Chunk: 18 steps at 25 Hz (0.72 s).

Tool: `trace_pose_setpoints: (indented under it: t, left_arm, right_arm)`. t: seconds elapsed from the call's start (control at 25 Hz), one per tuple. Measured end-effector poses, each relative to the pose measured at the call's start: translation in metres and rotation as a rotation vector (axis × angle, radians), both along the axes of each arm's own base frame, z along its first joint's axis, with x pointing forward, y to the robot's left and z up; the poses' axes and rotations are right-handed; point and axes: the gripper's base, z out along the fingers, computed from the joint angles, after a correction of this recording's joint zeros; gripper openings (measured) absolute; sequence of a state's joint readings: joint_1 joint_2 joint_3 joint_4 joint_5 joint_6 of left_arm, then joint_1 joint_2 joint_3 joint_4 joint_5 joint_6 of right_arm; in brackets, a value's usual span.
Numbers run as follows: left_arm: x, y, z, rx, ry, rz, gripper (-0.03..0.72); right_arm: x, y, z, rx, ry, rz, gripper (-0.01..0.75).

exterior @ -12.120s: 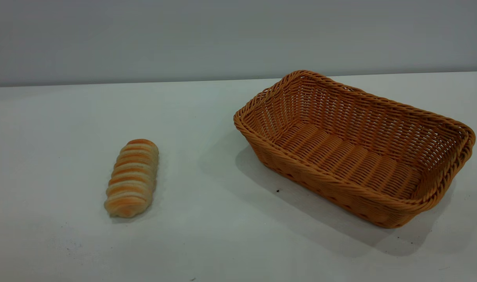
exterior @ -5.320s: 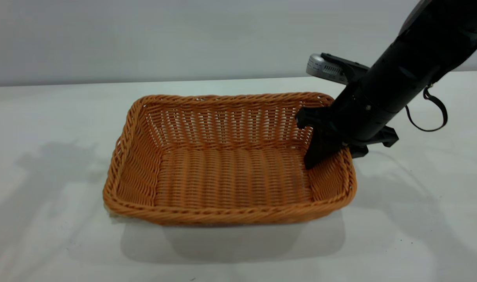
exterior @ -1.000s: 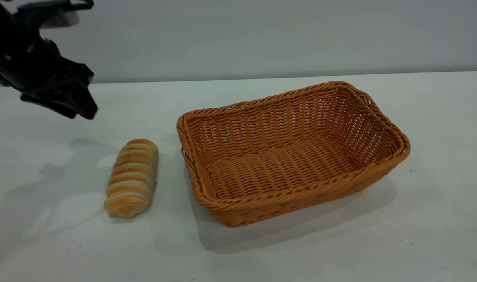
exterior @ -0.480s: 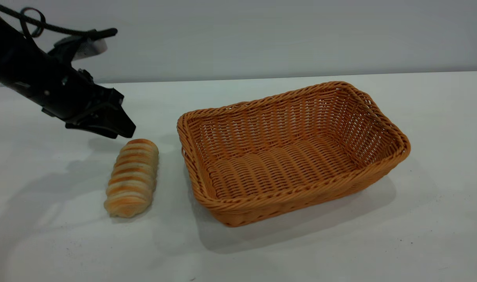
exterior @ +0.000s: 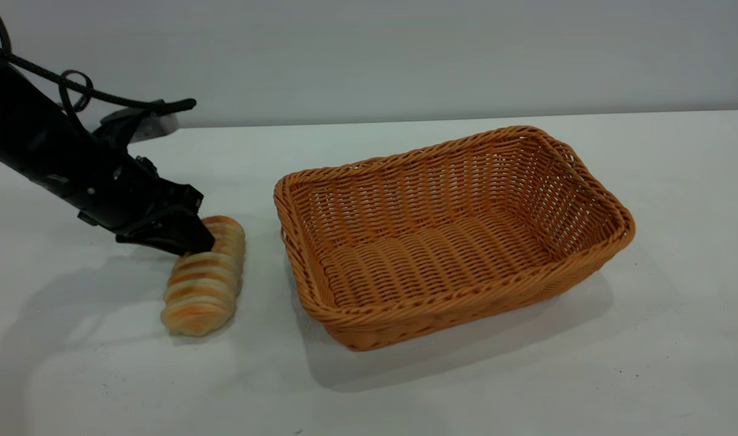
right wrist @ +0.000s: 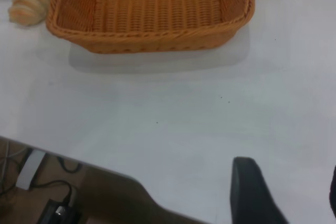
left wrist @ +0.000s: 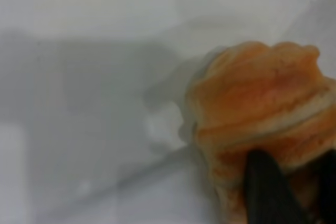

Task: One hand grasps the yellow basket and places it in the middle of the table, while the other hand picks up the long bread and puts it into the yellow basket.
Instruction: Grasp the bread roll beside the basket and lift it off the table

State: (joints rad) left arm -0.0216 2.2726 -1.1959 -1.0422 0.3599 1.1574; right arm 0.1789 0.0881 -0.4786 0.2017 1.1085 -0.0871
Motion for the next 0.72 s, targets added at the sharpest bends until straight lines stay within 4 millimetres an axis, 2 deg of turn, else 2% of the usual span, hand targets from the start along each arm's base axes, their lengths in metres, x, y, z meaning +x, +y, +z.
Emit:
trace_pose_setpoints:
  t: [0.16,0.28,0.4,0.48,0.72]
  left_arm:
    - [0.0,0.0,-0.002,0.004,-0.001,0.0,0.04]
    - [0.0,0.0,-0.001,0.005,-0.004,-0.001,0.024]
    - [0.002,0.001,0.012,0.02,-0.038,-0.024,0.024]
    - [0.004,0.001,0.029,0.032,-0.082,-0.039,0.022]
    - [0.005,-0.001,0.103,0.022,-0.244,-0.085,0.022]
  right_arm:
    - [0.0,0.0,0.0,0.0,0.001,0.0,0.332]
    - [0.0,0.0,0.0,0.0,0.001,0.0,0.332]
    - [0.0,0.0,0.0,0.0,0.001,0.0,0.332]
    - [0.0,0.0,0.0,0.0,0.001,0.0,0.332]
    - [0.0,0.0,0.0,0.0,0.001,0.0,0.332]
